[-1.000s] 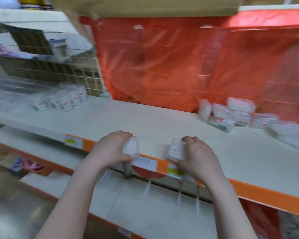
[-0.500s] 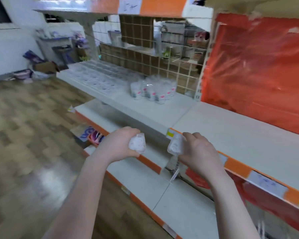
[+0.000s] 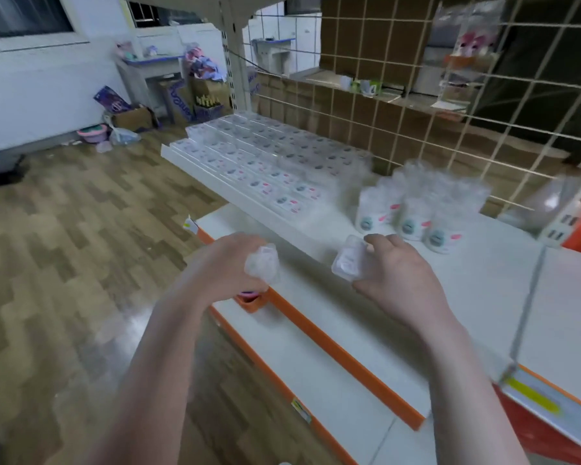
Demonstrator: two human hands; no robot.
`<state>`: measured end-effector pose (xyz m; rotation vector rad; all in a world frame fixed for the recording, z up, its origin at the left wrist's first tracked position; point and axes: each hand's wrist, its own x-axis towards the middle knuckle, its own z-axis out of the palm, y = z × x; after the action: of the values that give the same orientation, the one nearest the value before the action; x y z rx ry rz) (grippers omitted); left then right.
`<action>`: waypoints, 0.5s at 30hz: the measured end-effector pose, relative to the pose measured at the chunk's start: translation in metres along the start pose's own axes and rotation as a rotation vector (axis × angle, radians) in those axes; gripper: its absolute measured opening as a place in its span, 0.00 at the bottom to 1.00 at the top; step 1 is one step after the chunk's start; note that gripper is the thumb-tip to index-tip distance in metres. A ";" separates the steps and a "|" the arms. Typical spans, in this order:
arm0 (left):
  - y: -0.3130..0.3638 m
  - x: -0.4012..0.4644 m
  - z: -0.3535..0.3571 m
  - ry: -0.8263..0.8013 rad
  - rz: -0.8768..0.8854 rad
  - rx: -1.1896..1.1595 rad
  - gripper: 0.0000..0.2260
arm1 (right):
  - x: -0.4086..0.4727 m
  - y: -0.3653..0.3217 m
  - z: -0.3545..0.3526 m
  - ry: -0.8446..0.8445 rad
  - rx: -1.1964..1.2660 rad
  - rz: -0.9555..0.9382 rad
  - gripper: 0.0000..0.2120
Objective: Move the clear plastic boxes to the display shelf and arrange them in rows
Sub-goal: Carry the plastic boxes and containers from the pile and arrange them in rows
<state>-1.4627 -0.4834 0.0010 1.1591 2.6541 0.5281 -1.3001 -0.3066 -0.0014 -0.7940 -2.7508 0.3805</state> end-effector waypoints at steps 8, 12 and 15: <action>-0.081 0.095 -0.057 -0.011 0.034 -0.002 0.33 | 0.110 -0.065 0.025 -0.031 -0.034 0.054 0.23; -0.132 0.145 -0.075 -0.030 0.082 0.003 0.33 | 0.153 -0.105 0.048 -0.020 -0.045 0.115 0.24; -0.175 0.182 -0.093 -0.064 0.164 0.053 0.34 | 0.181 -0.137 0.070 -0.002 -0.042 0.204 0.25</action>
<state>-1.7317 -0.4818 0.0102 1.3935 2.5474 0.4421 -1.5362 -0.3324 0.0067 -1.0904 -2.6951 0.3640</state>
